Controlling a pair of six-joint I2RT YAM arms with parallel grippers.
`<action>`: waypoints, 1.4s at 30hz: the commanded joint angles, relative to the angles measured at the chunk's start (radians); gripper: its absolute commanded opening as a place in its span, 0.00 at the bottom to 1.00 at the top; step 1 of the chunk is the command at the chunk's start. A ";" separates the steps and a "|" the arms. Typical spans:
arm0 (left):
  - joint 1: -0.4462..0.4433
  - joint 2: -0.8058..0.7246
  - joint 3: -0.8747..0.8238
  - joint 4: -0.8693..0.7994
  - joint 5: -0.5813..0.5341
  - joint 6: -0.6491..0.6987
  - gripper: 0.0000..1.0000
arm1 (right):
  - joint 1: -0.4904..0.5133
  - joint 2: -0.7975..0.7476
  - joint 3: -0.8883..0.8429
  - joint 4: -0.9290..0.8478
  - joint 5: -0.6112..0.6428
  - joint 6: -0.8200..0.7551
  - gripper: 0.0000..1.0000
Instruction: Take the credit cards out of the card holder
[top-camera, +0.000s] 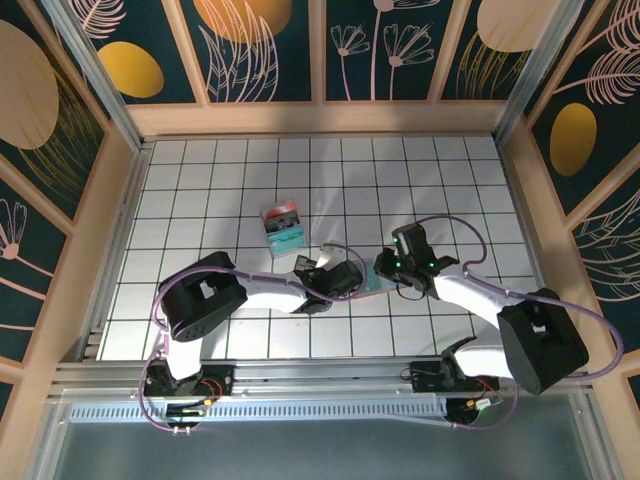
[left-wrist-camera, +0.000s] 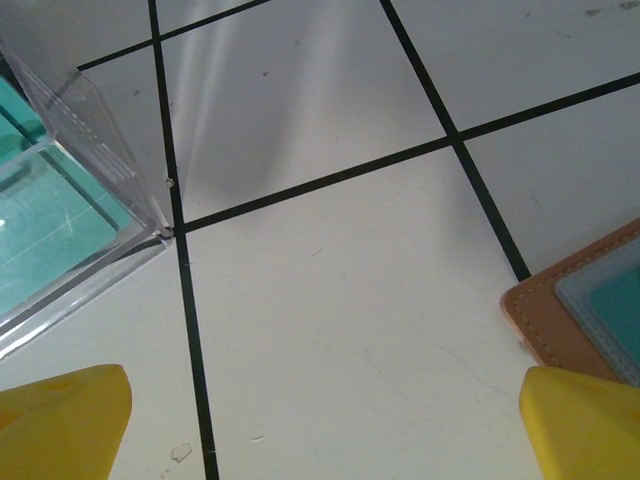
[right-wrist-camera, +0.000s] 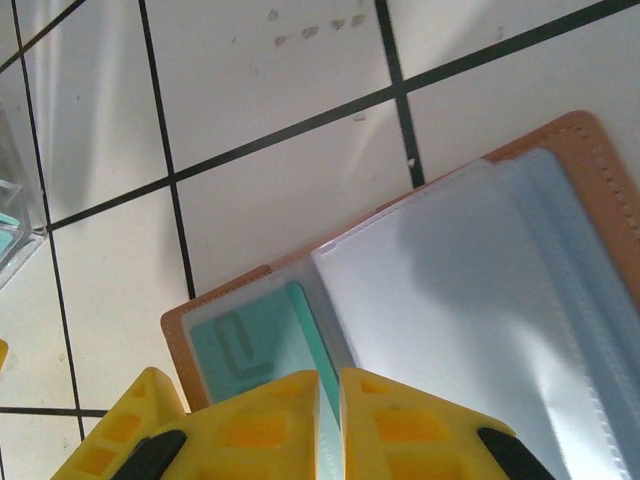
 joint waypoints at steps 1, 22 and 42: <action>-0.002 -0.014 0.020 -0.026 -0.023 -0.013 0.99 | -0.017 -0.006 -0.032 -0.015 0.031 0.015 0.14; 0.026 -0.087 -0.005 -0.003 0.036 -0.012 0.99 | 0.048 0.064 -0.133 0.171 -0.066 0.191 0.12; 0.073 -0.004 0.033 -0.038 0.096 0.012 0.99 | 0.026 0.000 -0.004 -0.013 0.049 0.100 0.13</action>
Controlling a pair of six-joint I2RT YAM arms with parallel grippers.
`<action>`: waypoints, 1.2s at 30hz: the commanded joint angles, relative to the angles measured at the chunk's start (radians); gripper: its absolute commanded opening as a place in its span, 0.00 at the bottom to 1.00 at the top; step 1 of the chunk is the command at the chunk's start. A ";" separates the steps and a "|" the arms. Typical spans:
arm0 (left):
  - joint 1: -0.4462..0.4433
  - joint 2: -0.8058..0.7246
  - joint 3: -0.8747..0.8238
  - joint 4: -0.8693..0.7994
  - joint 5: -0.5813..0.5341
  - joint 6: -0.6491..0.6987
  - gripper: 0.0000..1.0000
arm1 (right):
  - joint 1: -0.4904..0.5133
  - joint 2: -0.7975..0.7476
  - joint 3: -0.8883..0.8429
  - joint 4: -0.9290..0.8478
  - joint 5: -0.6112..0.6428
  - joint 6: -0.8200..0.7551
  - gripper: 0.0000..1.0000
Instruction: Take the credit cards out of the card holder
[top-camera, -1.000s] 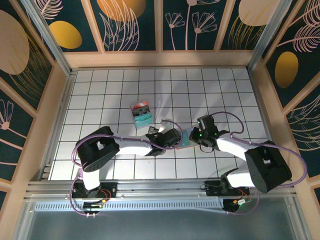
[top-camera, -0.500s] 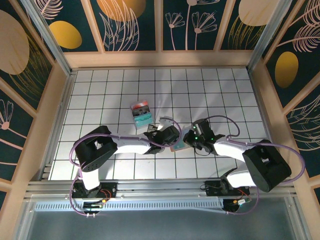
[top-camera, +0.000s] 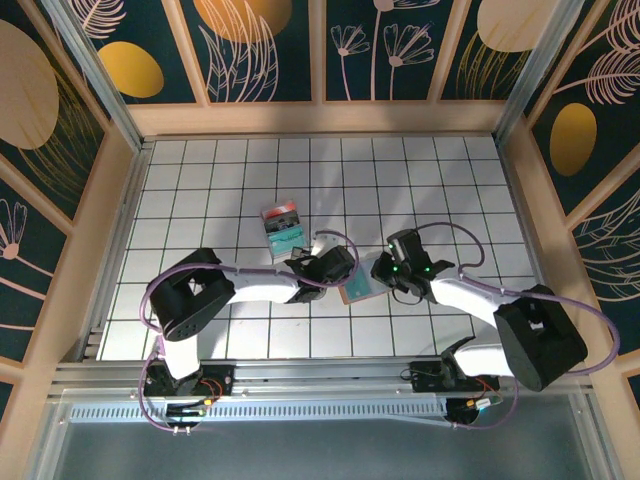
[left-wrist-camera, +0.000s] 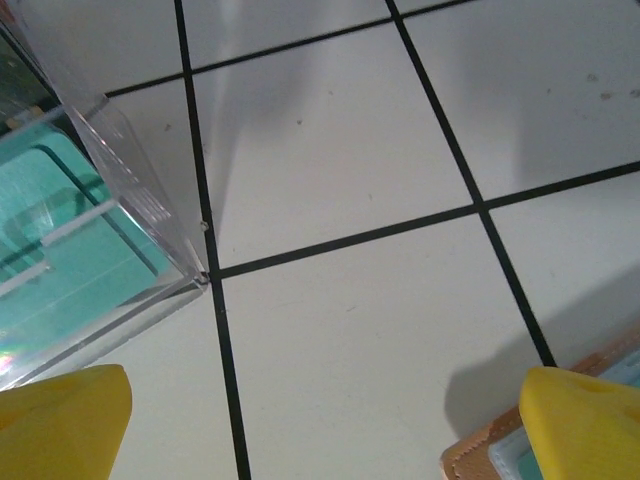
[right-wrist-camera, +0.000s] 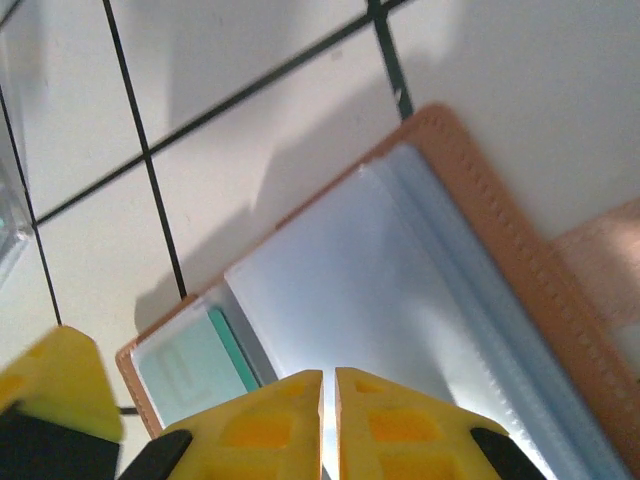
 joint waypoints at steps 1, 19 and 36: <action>0.001 0.046 0.026 -0.029 0.015 0.016 0.99 | -0.017 -0.019 0.020 -0.041 0.033 -0.028 0.13; 0.013 0.033 -0.013 -0.055 -0.153 0.100 0.99 | -0.028 -0.060 0.038 -0.070 0.004 -0.065 0.18; 0.033 -0.139 0.020 -0.094 0.034 -0.031 0.95 | -0.008 -0.092 0.058 -0.034 -0.067 -0.132 0.18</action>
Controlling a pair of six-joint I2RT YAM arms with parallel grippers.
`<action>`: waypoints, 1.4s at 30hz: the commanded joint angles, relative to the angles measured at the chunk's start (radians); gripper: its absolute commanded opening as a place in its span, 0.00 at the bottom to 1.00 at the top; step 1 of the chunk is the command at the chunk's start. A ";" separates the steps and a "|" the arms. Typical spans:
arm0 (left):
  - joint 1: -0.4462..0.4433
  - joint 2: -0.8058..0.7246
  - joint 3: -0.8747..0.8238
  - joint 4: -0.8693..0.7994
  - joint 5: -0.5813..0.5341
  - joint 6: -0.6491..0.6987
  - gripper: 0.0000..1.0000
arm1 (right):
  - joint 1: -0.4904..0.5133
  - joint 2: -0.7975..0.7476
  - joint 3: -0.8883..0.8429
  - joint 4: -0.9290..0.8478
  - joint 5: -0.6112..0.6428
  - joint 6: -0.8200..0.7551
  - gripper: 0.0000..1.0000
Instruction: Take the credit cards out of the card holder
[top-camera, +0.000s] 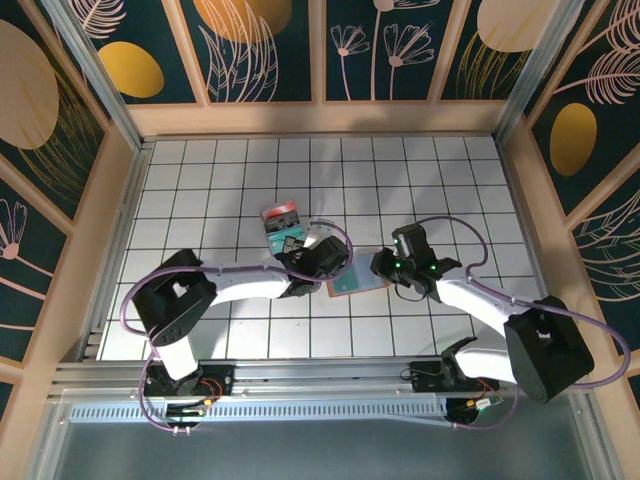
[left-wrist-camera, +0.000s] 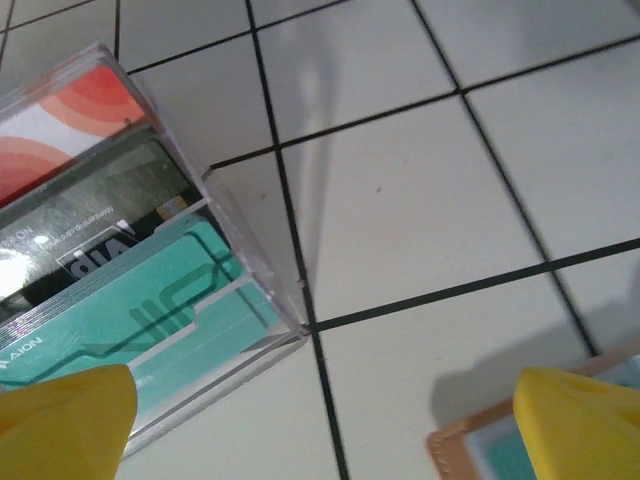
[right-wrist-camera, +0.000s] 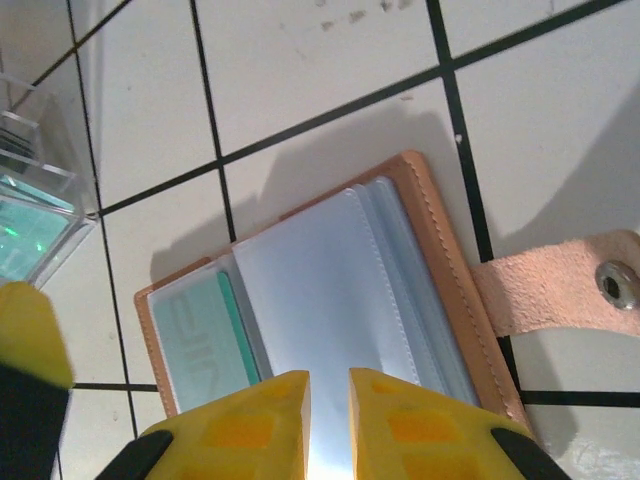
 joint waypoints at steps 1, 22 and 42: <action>0.000 -0.032 0.012 -0.053 0.098 -0.126 0.95 | 0.007 -0.027 0.029 0.012 -0.033 -0.047 0.18; 0.000 0.065 -0.020 -0.107 0.090 -0.170 0.97 | 0.091 0.206 0.114 0.085 -0.108 -0.068 0.23; 0.000 0.020 -0.053 -0.137 0.100 -0.159 0.99 | 0.093 0.290 0.158 0.069 -0.130 -0.082 0.25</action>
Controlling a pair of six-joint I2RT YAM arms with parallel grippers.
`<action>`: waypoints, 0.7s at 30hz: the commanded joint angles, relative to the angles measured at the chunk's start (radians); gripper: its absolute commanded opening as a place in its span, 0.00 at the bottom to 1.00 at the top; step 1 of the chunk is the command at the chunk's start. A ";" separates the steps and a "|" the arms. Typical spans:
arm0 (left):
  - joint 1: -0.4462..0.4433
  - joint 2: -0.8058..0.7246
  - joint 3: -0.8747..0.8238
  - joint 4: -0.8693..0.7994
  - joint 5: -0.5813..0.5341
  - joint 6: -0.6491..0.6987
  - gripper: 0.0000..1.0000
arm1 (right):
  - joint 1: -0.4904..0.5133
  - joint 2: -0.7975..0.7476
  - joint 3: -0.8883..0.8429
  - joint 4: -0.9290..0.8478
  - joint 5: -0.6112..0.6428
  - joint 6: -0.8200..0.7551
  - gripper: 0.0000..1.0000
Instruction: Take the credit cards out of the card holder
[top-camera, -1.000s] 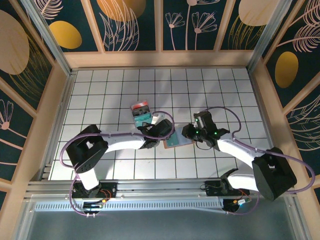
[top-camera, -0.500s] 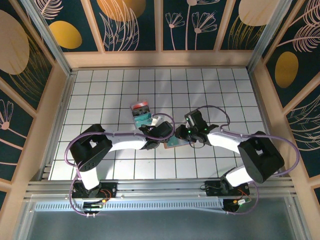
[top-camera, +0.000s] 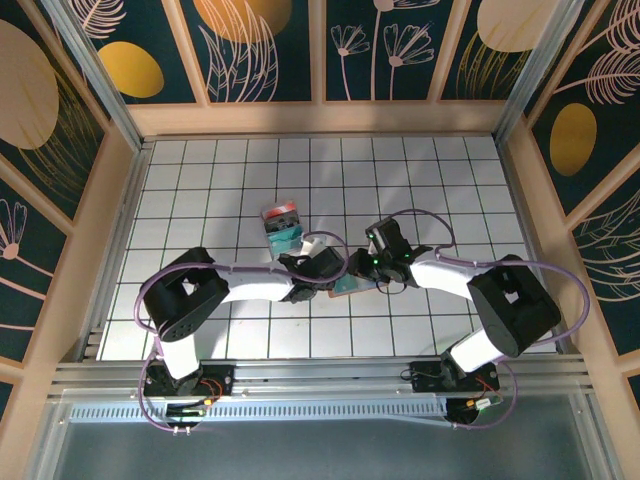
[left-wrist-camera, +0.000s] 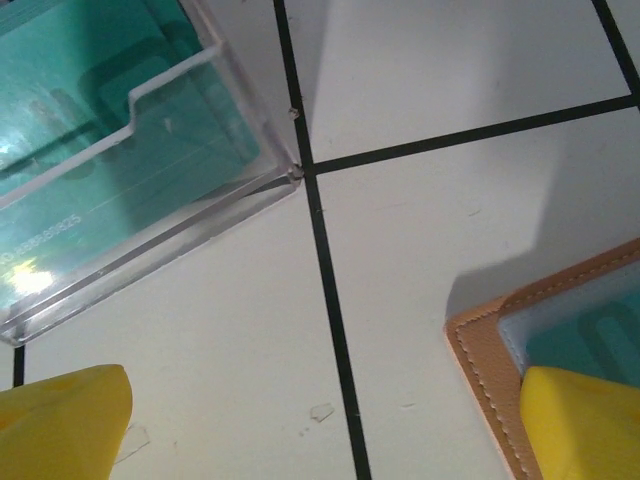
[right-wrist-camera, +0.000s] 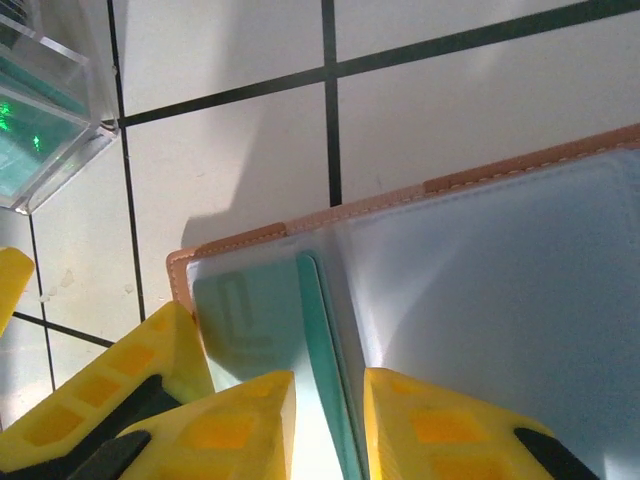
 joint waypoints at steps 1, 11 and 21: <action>0.000 -0.049 -0.014 -0.030 0.008 0.000 0.99 | 0.012 0.008 0.035 -0.018 -0.006 -0.014 0.25; 0.000 -0.014 -0.028 0.002 0.042 0.006 0.99 | 0.019 0.012 0.019 -0.031 -0.013 -0.006 0.25; 0.000 0.010 -0.030 0.011 0.041 0.016 0.99 | 0.013 0.042 -0.001 -0.002 -0.034 -0.011 0.26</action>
